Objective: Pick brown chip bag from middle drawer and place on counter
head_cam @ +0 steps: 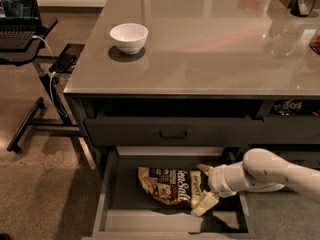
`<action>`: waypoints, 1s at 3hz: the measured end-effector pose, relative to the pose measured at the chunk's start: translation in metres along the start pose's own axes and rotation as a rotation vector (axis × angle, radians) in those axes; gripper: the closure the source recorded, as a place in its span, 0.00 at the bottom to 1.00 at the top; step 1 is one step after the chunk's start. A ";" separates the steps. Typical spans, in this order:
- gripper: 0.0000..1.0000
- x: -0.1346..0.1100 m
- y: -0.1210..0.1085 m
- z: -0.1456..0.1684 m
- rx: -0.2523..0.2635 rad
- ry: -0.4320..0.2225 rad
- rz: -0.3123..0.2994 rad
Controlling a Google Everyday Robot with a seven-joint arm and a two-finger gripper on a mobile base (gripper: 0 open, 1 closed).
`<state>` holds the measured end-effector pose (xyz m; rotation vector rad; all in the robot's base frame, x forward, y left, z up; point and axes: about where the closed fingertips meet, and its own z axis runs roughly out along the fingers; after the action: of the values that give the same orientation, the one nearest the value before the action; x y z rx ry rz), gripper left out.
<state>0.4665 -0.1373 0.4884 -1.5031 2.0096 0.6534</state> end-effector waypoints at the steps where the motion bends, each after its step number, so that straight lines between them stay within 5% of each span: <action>1: 0.00 0.007 0.005 0.034 -0.044 -0.051 -0.013; 2: 0.00 0.013 -0.001 0.069 -0.048 -0.074 -0.030; 3: 0.00 0.021 -0.012 0.092 0.026 -0.058 -0.031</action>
Offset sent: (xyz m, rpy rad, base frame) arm 0.0250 0.0535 -0.0985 0.0937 -0.0390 0.0509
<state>0.4854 -0.0942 0.4061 -1.4810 1.9405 0.6486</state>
